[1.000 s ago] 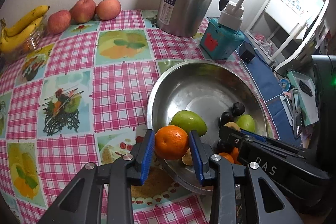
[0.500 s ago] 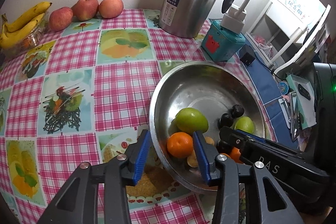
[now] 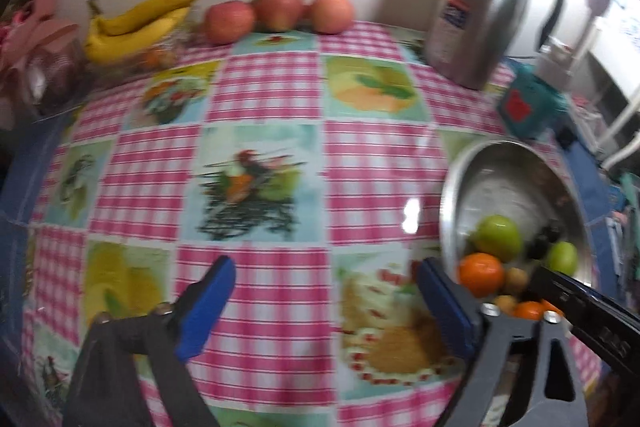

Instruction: Organize fruits

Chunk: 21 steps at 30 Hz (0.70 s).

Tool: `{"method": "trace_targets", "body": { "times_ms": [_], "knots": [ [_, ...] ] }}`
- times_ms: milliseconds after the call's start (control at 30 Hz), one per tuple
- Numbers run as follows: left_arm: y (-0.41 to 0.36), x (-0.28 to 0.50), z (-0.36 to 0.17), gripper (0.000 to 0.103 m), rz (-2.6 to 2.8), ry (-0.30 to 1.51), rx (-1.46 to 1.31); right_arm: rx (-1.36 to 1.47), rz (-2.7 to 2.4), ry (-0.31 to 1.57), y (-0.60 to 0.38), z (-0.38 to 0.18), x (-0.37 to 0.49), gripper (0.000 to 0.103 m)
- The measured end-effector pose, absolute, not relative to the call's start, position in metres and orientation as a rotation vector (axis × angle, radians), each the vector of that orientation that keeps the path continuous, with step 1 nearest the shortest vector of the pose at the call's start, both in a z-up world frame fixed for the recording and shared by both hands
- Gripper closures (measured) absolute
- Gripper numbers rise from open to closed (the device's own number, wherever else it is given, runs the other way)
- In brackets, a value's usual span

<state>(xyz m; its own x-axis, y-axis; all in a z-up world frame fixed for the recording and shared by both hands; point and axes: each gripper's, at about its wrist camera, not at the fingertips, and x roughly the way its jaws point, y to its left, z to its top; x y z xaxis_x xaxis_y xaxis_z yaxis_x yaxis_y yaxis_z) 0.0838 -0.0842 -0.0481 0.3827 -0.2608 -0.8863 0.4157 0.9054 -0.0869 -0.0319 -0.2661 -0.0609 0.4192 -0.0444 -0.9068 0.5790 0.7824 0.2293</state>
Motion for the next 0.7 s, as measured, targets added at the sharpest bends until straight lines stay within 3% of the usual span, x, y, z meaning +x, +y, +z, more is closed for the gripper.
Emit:
{"method": "trace_targets", "body": {
  "times_ms": [67,100,200,333,400,467,700],
  "knots": [
    [-0.075,0.086,-0.05,0.003,-0.395,1.086,0.169,0.546,-0.419,1.086,-0.26,-0.061,-0.031,0.052],
    [-0.071,0.086,-0.052,0.0,-0.385,1.083,0.172,0.532,-0.412,1.089,-0.257,-0.061,-0.03,0.048],
    [-0.063,0.085,-0.055,0.0,-0.371,1.082,0.182,0.494,-0.402,1.093,-0.246,-0.061,-0.029,0.044],
    [-0.058,0.081,-0.058,0.0,-0.317,1.069,0.232,0.458,-0.406,1.084,-0.235,-0.061,-0.031,0.027],
    [-0.054,0.08,-0.057,0.0,-0.305,1.069,0.234,0.444,-0.391,1.084,-0.229,-0.061,-0.032,0.026],
    [-0.047,0.079,-0.053,0.0,-0.289,1.059,0.222,0.422,-0.38,1.085,-0.222,-0.063,-0.034,0.015],
    [-0.025,0.067,-0.034,0.0,-0.188,0.984,0.257,0.387,-0.373,1.078,-0.209,-0.065,-0.043,0.011]
  ]
}}
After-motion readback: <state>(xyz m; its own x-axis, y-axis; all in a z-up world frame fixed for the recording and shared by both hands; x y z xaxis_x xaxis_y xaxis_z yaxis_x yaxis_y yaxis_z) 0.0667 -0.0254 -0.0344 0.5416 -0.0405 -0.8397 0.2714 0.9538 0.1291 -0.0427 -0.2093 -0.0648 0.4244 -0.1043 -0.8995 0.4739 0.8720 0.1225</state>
